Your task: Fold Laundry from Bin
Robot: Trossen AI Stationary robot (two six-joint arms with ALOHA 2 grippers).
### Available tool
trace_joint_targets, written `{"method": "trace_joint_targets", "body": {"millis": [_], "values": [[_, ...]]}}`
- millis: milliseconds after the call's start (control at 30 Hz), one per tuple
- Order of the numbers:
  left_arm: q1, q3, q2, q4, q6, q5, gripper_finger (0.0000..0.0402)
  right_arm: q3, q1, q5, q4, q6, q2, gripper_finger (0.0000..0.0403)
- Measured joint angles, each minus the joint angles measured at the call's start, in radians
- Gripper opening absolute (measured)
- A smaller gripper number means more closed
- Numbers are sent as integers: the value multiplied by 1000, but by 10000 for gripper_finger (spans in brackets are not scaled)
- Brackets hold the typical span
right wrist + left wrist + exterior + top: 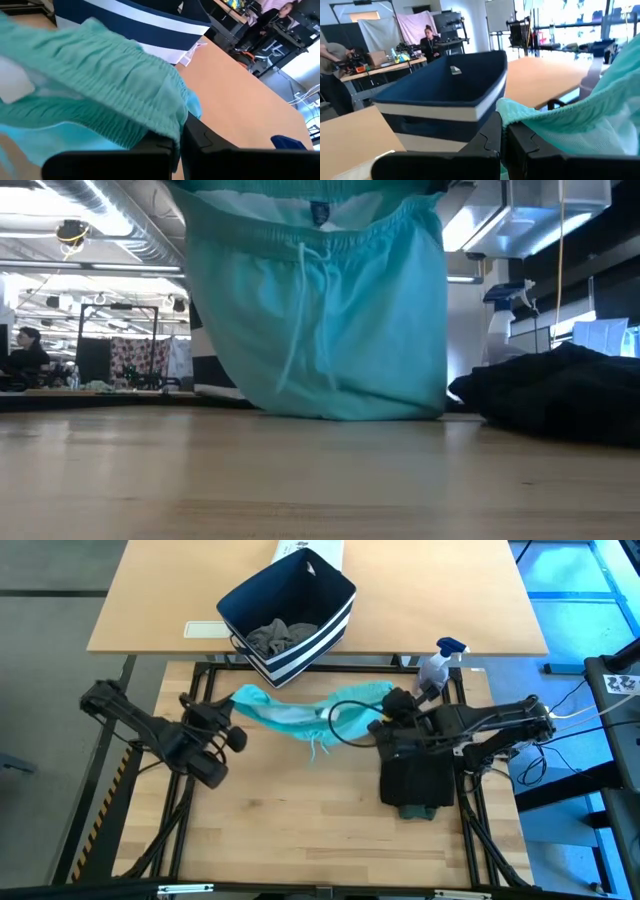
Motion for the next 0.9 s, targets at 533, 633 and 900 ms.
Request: {"method": "trace_joint_targets", "body": {"millis": [533,633,900], "values": [[107,0,-180,3,198,-41,0,0,-210,-148,398,-443,-49,4],[117,0,-192,8,221,-48,0,0,-241,-205,496,-521,-59,4],[83,0,-174,16,222,-34,0,-48,-199,-226,499,-503,-63,4]]}}
